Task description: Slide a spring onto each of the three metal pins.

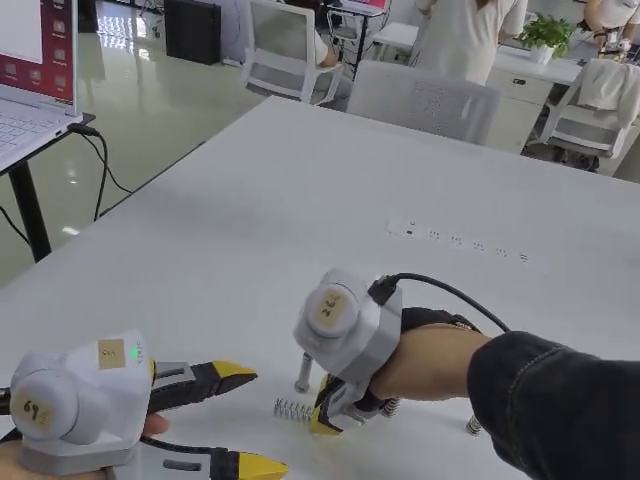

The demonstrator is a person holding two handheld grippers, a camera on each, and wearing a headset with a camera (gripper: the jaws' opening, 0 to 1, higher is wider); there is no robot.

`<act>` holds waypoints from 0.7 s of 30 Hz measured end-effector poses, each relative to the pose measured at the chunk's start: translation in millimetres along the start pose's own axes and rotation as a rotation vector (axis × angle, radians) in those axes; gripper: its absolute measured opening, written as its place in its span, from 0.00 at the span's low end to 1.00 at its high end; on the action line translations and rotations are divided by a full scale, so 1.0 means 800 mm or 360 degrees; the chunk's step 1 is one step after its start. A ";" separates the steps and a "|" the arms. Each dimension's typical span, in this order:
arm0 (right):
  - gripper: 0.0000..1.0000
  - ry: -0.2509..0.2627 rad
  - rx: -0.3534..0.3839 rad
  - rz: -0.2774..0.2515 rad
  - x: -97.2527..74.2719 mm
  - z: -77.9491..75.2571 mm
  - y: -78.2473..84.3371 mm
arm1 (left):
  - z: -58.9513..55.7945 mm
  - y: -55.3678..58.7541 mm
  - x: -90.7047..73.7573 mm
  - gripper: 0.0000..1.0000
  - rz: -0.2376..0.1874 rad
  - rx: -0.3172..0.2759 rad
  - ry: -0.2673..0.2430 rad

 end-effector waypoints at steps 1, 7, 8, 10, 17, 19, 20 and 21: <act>0.08 0.0005 -0.0002 0.0002 -0.001 -0.001 0.000 | 0.000 0.000 0.000 0.54 0.0001 0.0001 0.0001; 0.08 -0.0014 -0.0018 0.0007 -0.010 0.006 0.001 | 0.000 0.000 0.001 0.53 0.0007 0.0007 0.0003; 0.08 -0.0015 -0.0023 0.0009 -0.013 0.007 0.002 | -0.001 0.000 0.001 0.53 0.0005 0.0007 0.0005; 0.08 -0.0020 -0.0031 0.0010 -0.017 0.009 0.002 | -0.001 0.000 0.001 0.53 0.0008 0.0011 0.0006; 0.08 -0.0044 -0.0048 0.0012 -0.038 0.017 0.004 | -0.005 -0.004 0.005 0.51 0.0001 0.0027 0.0022; 0.08 -0.0048 -0.0048 0.0010 -0.043 0.019 0.005 | -0.005 -0.005 0.005 0.50 0.0001 0.0031 0.0026; 0.08 -0.0050 -0.0051 0.0011 -0.045 0.020 0.005 | -0.006 -0.005 0.005 0.50 0.0001 0.0032 0.0028; 0.08 -0.0050 -0.0053 0.0014 -0.048 0.020 0.006 | -0.006 -0.005 0.006 0.50 0.0002 0.0035 0.0032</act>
Point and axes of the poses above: the centre of the closed fingertips' face, and the gripper's own axes: x roughly forward along the fingers, z roughly to its left, y roughly out of its underside, the point moved 1 cm from there along -x, roughly backward along the fingers, and after that the axes turned 3 degrees about z, right-handed, at the moved point
